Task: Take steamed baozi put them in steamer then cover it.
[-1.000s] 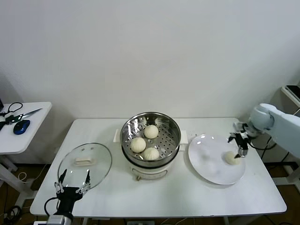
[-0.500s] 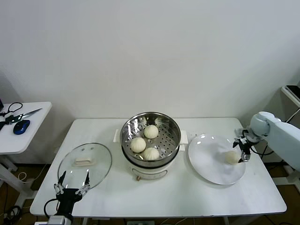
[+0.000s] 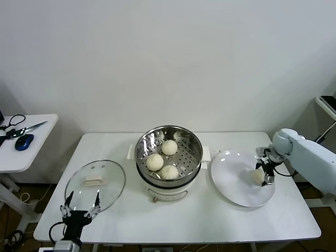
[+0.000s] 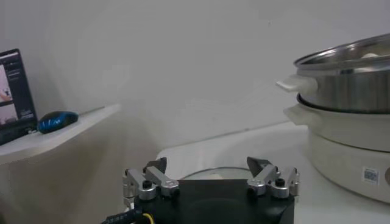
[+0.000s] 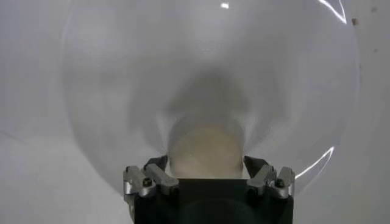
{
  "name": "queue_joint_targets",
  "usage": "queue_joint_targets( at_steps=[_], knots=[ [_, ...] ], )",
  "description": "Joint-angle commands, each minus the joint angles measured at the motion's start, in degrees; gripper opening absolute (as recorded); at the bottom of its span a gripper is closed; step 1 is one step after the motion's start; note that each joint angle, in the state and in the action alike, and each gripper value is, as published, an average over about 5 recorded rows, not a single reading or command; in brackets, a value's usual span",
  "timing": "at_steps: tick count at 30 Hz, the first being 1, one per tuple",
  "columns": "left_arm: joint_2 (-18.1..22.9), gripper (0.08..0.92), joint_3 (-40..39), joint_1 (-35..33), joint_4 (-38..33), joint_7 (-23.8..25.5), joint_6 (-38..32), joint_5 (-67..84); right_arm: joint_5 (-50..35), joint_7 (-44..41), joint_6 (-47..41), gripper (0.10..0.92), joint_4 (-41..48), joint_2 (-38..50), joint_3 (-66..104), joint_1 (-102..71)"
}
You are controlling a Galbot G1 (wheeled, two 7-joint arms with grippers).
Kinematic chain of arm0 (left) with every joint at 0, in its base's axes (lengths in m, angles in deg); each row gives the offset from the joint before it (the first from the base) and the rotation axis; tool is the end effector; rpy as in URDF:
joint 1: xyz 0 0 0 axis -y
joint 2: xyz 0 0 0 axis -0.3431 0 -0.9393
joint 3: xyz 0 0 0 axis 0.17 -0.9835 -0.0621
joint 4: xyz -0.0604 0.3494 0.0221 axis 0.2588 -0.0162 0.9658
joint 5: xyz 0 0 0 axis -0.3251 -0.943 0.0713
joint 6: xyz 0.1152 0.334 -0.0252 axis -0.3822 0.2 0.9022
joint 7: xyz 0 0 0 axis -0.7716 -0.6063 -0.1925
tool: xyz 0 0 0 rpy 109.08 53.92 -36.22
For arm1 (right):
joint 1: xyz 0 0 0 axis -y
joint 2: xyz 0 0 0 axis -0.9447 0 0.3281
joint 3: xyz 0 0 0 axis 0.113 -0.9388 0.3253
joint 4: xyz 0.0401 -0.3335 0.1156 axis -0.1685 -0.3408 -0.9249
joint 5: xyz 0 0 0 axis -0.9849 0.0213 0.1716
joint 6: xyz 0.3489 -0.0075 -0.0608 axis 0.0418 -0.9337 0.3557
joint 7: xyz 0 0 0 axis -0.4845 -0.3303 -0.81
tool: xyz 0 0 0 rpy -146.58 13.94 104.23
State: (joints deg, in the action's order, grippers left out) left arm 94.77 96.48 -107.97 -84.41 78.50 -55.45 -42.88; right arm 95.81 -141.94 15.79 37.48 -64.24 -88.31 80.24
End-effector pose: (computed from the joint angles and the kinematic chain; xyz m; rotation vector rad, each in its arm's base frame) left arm 0.1244 0.0855 -0.3544 0.1696 -2.9070 -0.3608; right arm 0.5458 -0.2438 -0.2492 1.1514 -1.2594 1.2376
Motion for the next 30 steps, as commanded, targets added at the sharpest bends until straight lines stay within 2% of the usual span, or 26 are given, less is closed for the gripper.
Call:
queue_joint_targets(
  at_steps=[1,7,14,22,30],
  knots=[
    [-0.10,0.823,-0.03,-0.16,-0.16,-0.04,0.03,-0.09,-0.76,-0.05,0.15,0.766,0.42,-0.23,-1.03,0.84],
    [-0.31,0.823,0.07,-0.48,-0.45,-0.04,-0.07,0.03,-5.65,0.11,-1.31,0.686,-2.42,1.28,-5.54,6.36],
    [-0.32,0.823,-0.56,-0.70,-0.81,0.02,-0.23,0.16,-18.16,0.72,-4.88,0.670,-7.61,1.01,-20.28,23.43],
    [-0.56,0.823,-2.29,-0.49,-1.65,0.20,-0.17,0.17,-40.29,2.92,-10.08,0.670,-12.85,-8.12,-37.99,44.99],
    [-0.81,0.823,-3.76,0.47,-3.10,0.43,0.17,0.22,-58.03,6.39,-13.68,0.670,-16.37,-19.59,-47.88,54.08]
  ],
)
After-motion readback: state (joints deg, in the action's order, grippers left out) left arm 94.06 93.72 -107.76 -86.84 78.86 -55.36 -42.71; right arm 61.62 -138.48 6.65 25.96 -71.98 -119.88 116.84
